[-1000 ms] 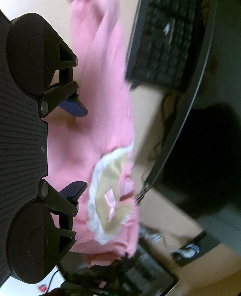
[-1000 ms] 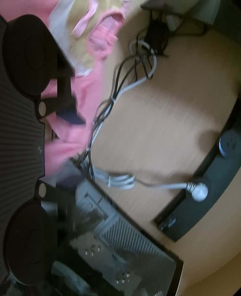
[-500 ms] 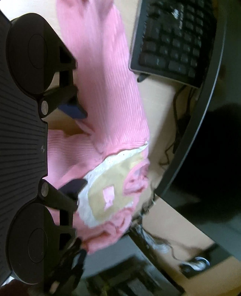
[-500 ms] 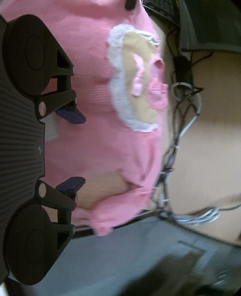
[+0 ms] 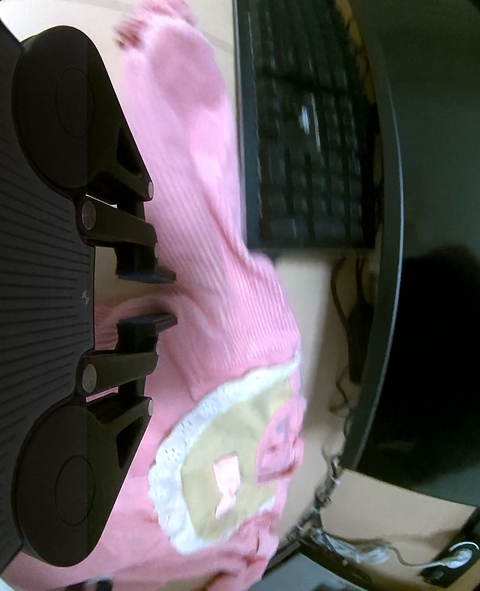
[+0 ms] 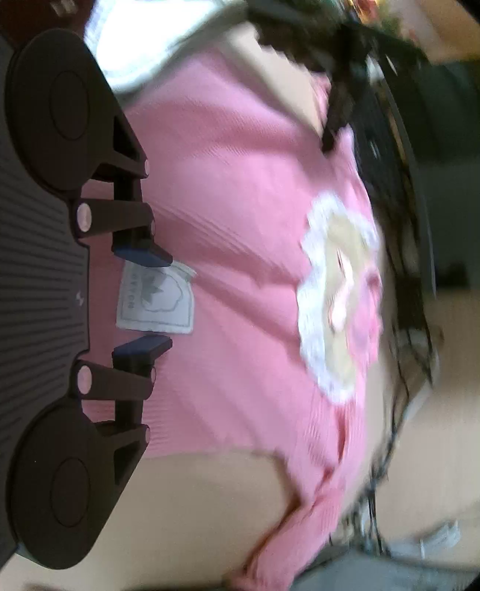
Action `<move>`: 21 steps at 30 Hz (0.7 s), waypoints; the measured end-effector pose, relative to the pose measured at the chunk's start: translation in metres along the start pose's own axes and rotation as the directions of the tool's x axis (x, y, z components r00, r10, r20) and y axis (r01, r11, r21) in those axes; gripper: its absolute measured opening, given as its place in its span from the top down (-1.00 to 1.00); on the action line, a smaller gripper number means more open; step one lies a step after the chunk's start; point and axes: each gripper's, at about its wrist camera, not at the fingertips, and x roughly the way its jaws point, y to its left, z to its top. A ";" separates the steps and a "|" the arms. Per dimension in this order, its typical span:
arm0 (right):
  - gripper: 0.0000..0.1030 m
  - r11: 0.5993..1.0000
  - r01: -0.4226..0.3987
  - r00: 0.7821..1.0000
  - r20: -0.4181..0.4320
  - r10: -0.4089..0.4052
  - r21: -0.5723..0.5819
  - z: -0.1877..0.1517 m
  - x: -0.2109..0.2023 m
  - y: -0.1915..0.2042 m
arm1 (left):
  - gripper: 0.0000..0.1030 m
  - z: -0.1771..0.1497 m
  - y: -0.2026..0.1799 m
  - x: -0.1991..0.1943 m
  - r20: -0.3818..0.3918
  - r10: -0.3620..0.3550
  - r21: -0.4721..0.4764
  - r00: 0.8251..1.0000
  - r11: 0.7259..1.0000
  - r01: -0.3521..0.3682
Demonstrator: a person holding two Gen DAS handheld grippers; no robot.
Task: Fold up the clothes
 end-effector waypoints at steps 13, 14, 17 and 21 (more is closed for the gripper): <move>0.17 0.729 0.620 0.781 0.147 -0.607 -0.289 0.055 0.037 -0.085 | -0.28 -0.031 -0.041 -0.052 0.044 -0.248 -0.060 0.968 0.966 0.251; 0.17 0.712 0.626 0.772 0.127 -0.623 -0.317 0.059 0.047 -0.090 | -0.28 -0.035 -0.053 -0.048 0.029 -0.276 -0.048 0.961 0.960 0.277; 0.17 0.647 0.658 0.728 0.108 -0.677 -0.384 0.068 0.069 -0.104 | -0.34 -0.047 -0.072 -0.040 -0.012 -0.313 -0.045 0.950 0.949 0.312; 0.98 0.739 0.586 0.781 -0.009 -0.624 -0.332 0.085 0.079 -0.123 | -0.52 -0.061 -0.079 -0.037 -0.053 -0.343 -0.060 0.938 0.939 0.340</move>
